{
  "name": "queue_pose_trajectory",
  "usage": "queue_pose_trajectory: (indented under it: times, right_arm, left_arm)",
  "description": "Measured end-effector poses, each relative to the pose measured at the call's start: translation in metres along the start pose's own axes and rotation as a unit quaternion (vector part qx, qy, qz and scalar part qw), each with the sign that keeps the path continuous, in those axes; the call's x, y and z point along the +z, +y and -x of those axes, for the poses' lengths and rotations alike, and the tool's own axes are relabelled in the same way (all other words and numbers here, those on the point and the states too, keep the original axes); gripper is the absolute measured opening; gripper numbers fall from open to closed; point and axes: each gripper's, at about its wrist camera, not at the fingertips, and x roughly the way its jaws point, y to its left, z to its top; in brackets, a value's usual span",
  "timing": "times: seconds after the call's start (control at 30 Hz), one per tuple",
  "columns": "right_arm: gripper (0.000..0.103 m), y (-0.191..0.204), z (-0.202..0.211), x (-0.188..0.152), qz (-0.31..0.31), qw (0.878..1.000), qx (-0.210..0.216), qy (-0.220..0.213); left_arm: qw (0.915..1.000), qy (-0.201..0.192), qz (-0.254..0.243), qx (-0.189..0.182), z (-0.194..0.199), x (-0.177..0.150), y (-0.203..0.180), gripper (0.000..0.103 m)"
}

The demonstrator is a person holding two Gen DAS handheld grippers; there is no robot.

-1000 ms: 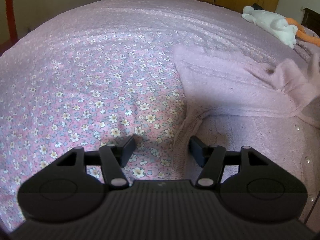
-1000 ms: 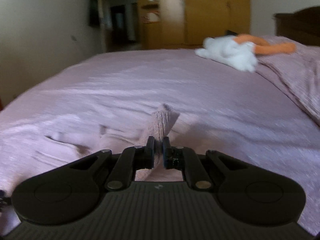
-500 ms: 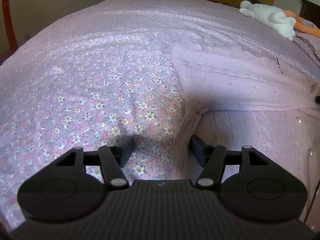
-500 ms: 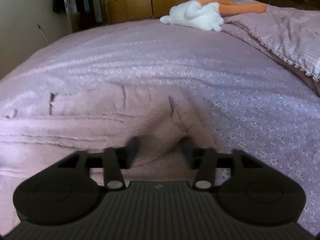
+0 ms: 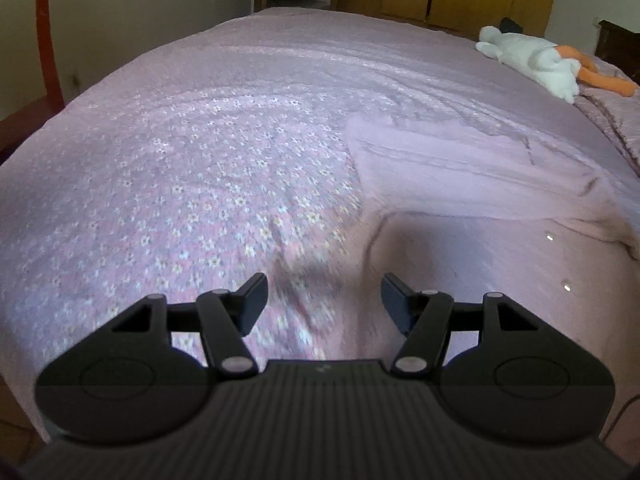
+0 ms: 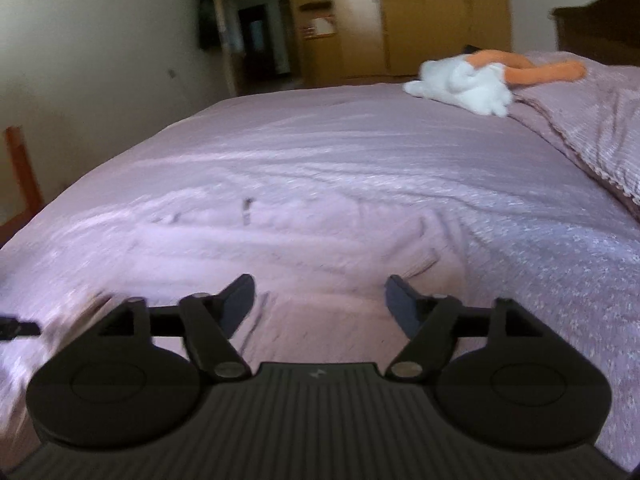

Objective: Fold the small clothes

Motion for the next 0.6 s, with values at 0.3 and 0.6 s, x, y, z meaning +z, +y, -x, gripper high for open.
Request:
queue_pose_trajectory:
  times: [0.3,0.6]
  right_arm:
    - [0.083,0.04,0.059,-0.047,0.07,0.996,0.045,0.037]
    - [0.091,0.064,0.08,-0.096,0.159,0.982,0.062,0.081]
  left_arm:
    - [0.9997,0.009,-0.012,-0.02,0.025,-0.026,-0.012,0.064]
    - [0.9987,0.008,-0.034,-0.036,0.043,-0.048,-0.024,0.064]
